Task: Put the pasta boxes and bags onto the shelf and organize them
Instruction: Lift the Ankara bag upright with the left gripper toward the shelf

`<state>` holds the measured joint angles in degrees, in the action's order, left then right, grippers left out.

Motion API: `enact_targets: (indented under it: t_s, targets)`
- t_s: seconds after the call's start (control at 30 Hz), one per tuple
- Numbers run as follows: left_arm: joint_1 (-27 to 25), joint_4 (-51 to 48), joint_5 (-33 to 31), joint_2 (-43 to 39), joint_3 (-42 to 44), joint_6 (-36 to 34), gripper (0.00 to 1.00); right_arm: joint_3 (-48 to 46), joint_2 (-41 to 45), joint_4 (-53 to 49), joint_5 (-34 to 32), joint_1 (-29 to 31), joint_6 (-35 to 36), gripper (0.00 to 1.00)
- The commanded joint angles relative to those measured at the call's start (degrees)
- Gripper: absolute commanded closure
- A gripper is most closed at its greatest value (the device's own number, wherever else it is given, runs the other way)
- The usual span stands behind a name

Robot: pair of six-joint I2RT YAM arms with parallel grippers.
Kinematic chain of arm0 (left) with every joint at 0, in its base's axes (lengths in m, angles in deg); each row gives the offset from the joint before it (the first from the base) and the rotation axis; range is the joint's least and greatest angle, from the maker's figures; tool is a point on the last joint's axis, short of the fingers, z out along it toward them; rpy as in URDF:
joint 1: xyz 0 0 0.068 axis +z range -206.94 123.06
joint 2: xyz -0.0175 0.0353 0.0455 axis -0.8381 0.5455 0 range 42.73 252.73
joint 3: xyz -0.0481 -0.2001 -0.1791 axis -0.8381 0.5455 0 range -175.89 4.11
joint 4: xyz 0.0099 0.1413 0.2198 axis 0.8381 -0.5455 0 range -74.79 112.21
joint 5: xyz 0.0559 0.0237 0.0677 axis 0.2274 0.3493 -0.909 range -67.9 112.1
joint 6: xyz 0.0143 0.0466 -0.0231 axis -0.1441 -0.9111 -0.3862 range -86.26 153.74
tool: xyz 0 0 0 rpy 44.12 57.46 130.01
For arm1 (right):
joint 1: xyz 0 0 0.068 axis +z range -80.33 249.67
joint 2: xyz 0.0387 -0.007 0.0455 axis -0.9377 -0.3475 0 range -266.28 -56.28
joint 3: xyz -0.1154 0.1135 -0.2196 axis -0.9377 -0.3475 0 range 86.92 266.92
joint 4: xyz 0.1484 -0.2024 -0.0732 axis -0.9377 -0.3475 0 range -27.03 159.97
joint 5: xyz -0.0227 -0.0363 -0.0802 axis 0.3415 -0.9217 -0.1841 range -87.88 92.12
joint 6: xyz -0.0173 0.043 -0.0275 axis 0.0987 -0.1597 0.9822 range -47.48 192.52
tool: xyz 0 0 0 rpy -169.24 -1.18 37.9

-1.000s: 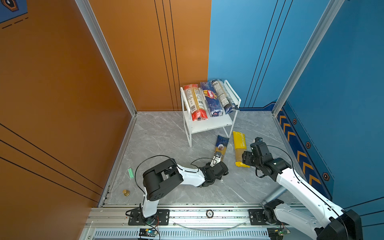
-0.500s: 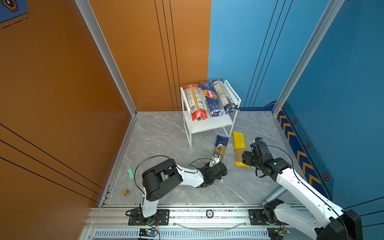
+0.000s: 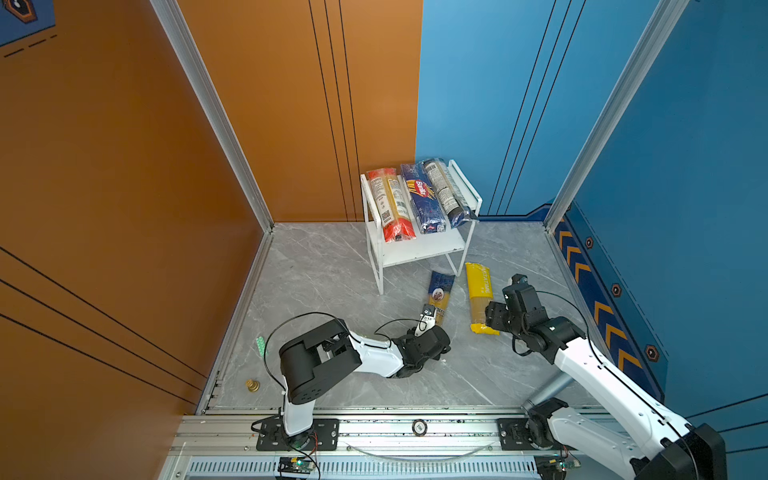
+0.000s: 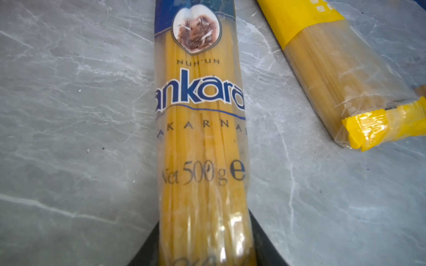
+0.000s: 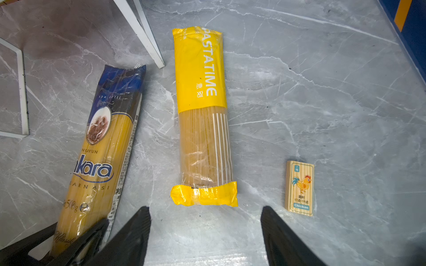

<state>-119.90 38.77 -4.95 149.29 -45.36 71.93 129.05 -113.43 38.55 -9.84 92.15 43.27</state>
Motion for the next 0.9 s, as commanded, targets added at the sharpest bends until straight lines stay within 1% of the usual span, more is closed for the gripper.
enact_targets:
  t_s: [0.0,0.23,0.43,0.63,0.87]
  targets:
    - [-0.1,-5.9,-1.0,-0.3,3.1,1.1,1.0,0.1,0.7,-1.5,0.3,-0.2,-1.3,0.26]
    - [-0.2,-3.9,-0.7,-1.6,5.0,1.8,1.0,0.4,0.7,-1.8,0.4,-0.2,-1.7,0.26]
    - [-0.5,-0.8,-2.2,-5.4,8.2,2.2,1.0,0.5,1.1,-2.2,0.3,-0.2,-2.0,0.26]
    - [-1.9,1.9,-3.0,-9.0,10.6,2.3,1.0,1.0,1.2,-2.6,0.4,-0.1,-2.6,0.26]
    - [-4.4,1.2,-7.3,-13.4,10.2,1.8,1.0,1.5,1.4,-3.9,0.4,0.8,-2.8,0.27]
